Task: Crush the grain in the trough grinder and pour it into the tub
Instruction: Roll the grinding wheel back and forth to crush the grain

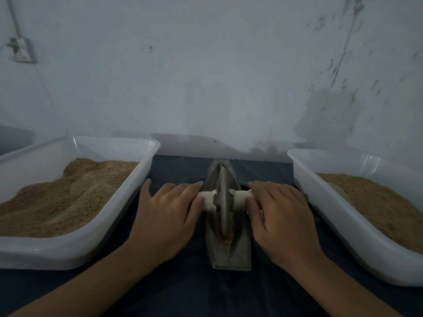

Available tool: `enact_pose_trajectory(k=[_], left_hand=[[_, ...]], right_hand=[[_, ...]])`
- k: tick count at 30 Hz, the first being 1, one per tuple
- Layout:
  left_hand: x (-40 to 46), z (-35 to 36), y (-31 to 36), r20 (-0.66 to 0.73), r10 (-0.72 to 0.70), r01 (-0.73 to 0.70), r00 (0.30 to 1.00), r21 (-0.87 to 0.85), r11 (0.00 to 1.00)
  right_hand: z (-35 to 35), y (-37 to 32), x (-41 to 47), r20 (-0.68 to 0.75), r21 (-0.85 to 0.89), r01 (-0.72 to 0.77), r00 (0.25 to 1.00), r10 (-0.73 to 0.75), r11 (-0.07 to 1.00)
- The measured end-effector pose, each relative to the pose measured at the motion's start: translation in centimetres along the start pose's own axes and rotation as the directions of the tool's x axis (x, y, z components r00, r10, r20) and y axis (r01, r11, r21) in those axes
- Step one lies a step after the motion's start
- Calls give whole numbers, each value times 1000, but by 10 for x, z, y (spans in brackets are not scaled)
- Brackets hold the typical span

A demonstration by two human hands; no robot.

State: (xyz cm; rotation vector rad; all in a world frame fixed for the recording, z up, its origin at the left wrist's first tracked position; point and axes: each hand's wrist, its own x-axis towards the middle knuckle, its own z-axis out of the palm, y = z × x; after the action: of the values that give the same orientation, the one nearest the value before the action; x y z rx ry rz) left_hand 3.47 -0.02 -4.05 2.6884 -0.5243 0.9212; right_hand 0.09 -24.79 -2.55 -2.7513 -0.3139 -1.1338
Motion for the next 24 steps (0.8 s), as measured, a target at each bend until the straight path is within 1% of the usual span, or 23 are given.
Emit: enact_pose_trajectory(k=[3, 5, 6, 8, 11, 14, 16, 18, 21, 24], left_hand=[[-1, -3, 1, -1, 13, -13, 1000, 13, 1000], [9, 1, 1, -1, 5, -5, 1000, 9, 1000], [16, 5, 1, -2, -9, 9, 1000, 7, 1000], [36, 13, 1, 14, -69, 69, 997, 24, 997], [71, 22, 1, 113, -162, 154, 980, 75, 985], [93, 29, -3, 260, -177, 119, 949, 226, 967], [98, 32, -5, 294, -192, 115, 936, 259, 959], [96, 31, -3, 270, -188, 111, 944, 276, 955], [76, 23, 3, 173, -145, 98, 974, 254, 962], [45, 11, 2, 79, -114, 109, 990, 65, 992]], right_hand=[[-1, 0, -2, -28, 11, 27, 999, -27, 1000], [4, 4, 5, -18, 37, 12, 1000, -12, 999], [8, 7, 10, 11, 32, -5, 1000, 4, 999], [18, 11, 26, 97, -32, -41, 994, 44, 999], [33, 14, 54, 156, -170, -53, 984, 80, 984], [44, 16, 79, 182, -233, -70, 977, 115, 970], [48, 15, 90, 212, -238, -87, 967, 139, 967], [49, 14, 91, 208, -225, -105, 966, 153, 969], [44, 12, 73, 157, -174, -128, 975, 156, 976], [28, 7, 43, 104, -103, -88, 990, 98, 991]])
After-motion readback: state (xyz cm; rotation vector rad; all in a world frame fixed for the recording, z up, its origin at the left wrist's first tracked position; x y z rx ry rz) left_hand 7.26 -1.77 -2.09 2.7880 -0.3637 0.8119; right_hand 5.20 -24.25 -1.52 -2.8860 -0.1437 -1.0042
